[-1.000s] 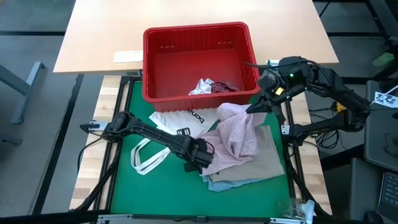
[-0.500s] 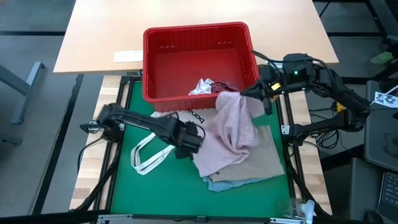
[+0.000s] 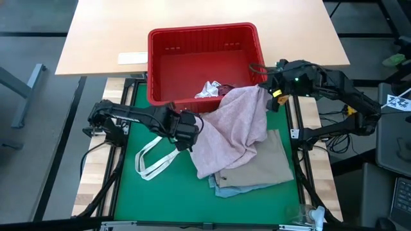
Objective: Fold laundry
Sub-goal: Fold the pink shirt
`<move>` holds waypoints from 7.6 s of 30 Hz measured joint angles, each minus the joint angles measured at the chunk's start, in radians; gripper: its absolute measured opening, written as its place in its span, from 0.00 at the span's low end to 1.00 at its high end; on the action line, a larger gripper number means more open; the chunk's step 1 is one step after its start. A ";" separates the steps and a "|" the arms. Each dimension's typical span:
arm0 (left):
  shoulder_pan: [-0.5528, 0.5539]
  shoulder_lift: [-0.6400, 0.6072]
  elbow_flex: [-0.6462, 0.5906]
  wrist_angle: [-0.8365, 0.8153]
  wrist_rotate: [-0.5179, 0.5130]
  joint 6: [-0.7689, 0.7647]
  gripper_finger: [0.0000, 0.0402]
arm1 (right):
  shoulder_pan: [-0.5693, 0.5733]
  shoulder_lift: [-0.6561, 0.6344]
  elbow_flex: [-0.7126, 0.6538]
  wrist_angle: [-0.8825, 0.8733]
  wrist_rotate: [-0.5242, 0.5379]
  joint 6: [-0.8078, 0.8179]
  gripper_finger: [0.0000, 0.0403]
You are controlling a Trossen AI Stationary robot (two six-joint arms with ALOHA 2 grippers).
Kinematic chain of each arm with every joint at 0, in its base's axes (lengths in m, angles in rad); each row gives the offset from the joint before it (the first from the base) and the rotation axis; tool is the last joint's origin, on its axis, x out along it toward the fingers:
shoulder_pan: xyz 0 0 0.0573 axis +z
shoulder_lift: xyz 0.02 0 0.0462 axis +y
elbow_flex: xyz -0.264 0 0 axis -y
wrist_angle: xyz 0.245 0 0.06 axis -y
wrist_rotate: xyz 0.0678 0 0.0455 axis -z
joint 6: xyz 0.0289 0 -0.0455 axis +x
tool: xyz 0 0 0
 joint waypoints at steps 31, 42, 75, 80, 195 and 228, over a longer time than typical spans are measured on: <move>0.136 0.001 -0.054 0.009 0.007 0.044 0.39 | 0.000 0.074 0.001 -0.237 -0.222 0.067 0.38; 0.092 0.001 -0.054 0.089 0.008 0.043 0.39 | 0.111 0.050 -0.159 -0.258 -0.628 0.179 0.38; 0.049 0.001 -0.053 0.257 0.027 0.043 0.39 | 0.321 0.051 -0.726 0.224 -0.061 0.394 0.28; 0.026 0.003 -0.053 0.362 0.100 0.044 0.39 | 0.321 0.051 -0.718 0.210 -0.105 0.393 0.04; -0.232 0.421 0.146 -0.002 0.064 -0.267 0.00 | 0.469 0.291 -0.249 -0.281 -0.335 0.333 0.01; -0.651 0.053 0.188 0.002 0.102 -0.454 0.00 | 0.960 0.004 0.101 -0.433 -0.437 0.960 0.01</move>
